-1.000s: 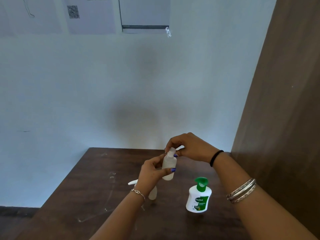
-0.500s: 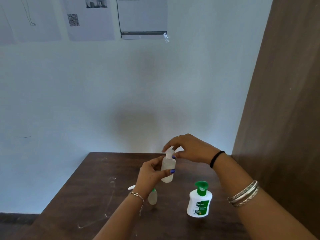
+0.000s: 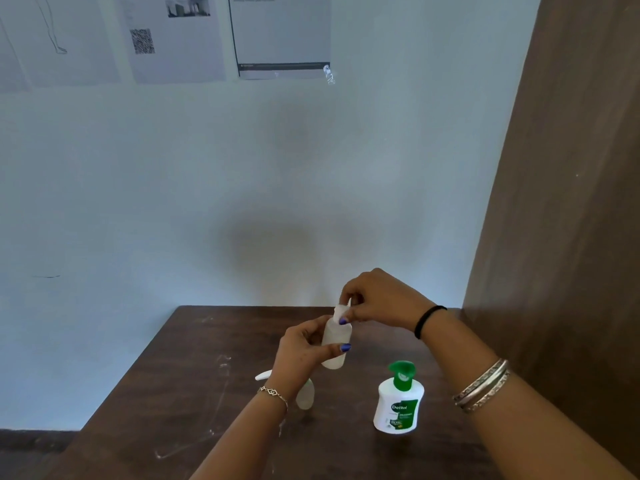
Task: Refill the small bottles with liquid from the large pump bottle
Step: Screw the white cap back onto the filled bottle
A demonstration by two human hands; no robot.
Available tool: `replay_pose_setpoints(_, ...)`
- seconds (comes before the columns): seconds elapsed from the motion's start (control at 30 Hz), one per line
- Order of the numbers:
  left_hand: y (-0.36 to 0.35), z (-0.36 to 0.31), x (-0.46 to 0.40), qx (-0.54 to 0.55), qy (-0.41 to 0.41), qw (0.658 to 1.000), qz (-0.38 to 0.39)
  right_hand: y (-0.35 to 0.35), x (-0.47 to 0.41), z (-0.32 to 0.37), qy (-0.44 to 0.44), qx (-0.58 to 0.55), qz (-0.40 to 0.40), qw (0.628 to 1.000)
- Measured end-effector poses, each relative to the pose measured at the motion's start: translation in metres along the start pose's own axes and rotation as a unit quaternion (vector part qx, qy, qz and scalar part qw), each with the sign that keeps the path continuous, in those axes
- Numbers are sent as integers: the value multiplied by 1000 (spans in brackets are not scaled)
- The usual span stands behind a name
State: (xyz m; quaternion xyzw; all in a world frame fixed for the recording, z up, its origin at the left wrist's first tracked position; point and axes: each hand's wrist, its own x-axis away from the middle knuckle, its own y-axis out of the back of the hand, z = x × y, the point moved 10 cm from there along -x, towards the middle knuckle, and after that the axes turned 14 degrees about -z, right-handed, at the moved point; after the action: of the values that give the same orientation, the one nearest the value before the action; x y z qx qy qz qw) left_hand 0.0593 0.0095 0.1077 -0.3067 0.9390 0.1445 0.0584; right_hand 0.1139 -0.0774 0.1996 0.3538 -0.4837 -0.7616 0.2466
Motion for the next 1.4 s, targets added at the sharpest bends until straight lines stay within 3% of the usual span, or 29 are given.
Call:
replay_pose_setpoints(0.07, -1, 2, 0, 1, 3, 1000, 2, 7, -2, -7, -19, 68, -30, 997)
replay_pose_setpoints(0.13, 0, 4, 0, -1, 7, 1000, 3, 14, -1, -11, -23, 67, -51, 996)
replay_pose_setpoints(0.23, 0, 4, -1, -2, 5, 1000, 4, 6, 4, 2, 26, -38, 13, 999)
replay_pose_setpoints(0.3, -1, 5, -1, -14, 2, 1000, 3, -6, 6, 7, 44, -47, 49, 997)
replay_pose_setpoints(0.43, -9, 12, 1, -36, -5, 999, 26, -10, 2, 2, 42, -5, 16, 999)
replay_pose_setpoints(0.67, -22, 9, 6, -24, -5, 996, 85, -26, 6, 0, 57, -12, 33, 998)
replay_pose_setpoints(1.07, -34, -17, 15, -6, -31, 980, 197, -15, 4, 3, 117, 88, -56, 988)
replay_pose_setpoints(1.2, -36, -19, 9, -26, -53, 984, 169, -7, 5, 2, 113, 119, -108, 981)
replay_pose_setpoints(1.4, -35, -17, 3, -58, -99, 991, 72, -13, 3, -13, 17, 132, -123, 983)
